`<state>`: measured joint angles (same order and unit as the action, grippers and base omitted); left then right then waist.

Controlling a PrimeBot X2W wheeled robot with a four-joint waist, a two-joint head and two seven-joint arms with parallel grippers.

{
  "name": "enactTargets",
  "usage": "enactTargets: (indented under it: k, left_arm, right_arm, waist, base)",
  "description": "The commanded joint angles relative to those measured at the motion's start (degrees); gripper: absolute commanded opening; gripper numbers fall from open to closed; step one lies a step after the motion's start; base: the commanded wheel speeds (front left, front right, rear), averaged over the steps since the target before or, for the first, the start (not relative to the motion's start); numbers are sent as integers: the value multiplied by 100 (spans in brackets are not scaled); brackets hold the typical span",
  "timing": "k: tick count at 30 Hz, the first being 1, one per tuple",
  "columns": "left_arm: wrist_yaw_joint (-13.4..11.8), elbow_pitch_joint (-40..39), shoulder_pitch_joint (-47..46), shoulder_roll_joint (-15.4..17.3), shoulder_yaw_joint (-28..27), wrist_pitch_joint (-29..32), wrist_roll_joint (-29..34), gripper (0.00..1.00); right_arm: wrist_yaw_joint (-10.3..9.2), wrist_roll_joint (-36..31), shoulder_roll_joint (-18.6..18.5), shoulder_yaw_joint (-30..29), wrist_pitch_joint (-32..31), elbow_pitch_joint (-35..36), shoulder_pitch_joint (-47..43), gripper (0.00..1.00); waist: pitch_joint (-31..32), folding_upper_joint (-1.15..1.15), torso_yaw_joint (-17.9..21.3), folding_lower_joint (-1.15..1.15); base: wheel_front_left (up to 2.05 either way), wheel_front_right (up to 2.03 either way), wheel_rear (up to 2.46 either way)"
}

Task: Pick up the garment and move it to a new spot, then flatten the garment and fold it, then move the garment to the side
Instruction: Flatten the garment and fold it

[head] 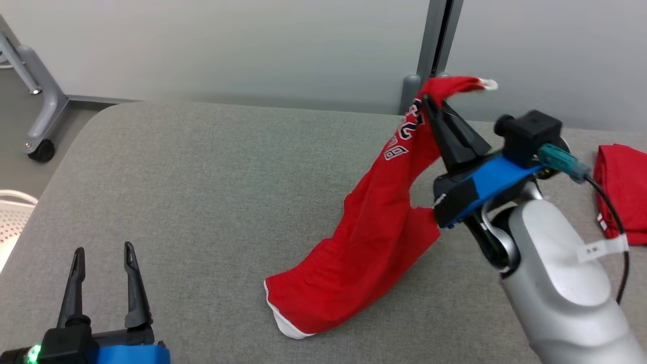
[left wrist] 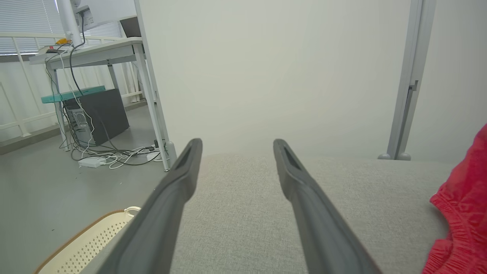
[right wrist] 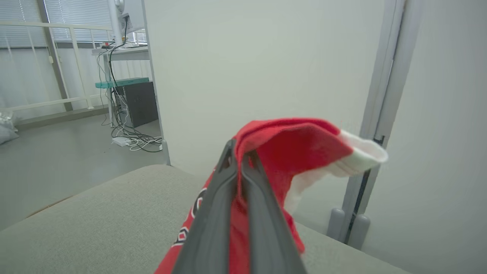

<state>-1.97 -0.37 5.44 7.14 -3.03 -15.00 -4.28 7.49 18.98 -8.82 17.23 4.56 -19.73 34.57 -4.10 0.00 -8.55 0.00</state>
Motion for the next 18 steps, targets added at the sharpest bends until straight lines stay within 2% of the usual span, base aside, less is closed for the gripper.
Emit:
enactTargets:
  k: [1, 6, 12, 16, 17, 18]
  left_arm:
    - [16, 25, -126, -15, 10, -24, 40, 100]
    - [43, 69, -336, -112, 104, -24, 75, 100]
    - [83, 114, -559, -200, 180, -24, 87, 100]
    - [100, 176, -686, -255, 243, -23, 98, 100]
    - [110, 195, -723, -266, 261, -24, 102, 100]
    - [118, 216, -750, -276, 271, -24, 107, 100]
  right_arm:
    - [1, -89, 63, 126, -31, -101, 246, 0]
    - [1, -90, 372, 710, 4, -987, 1013, 0]
    - [1, -34, 586, 1543, 512, -2377, 1749, 0]
    - [1, 468, 586, 2364, 790, -2734, 1901, 0]
    - [1, 583, 578, 2540, 815, -2824, 1941, 20]
    - [1, 721, 576, 2677, 837, -2921, 1963, 86]
  waist:
    - [-104, 0, -111, 0]
    - [-329, 0, -320, 0]
    - [-574, 0, -510, 0]
    - [-691, 0, -598, 0]
    - [-715, 0, -613, 0]
    - [-727, 0, -621, 0]
  base:
    - [0, 0, 0]
    - [0, 0, 0]
    - [0, 0, 0]
    - [0, 0, 0]
    - [0, 0, 0]
    - [0, 0, 0]
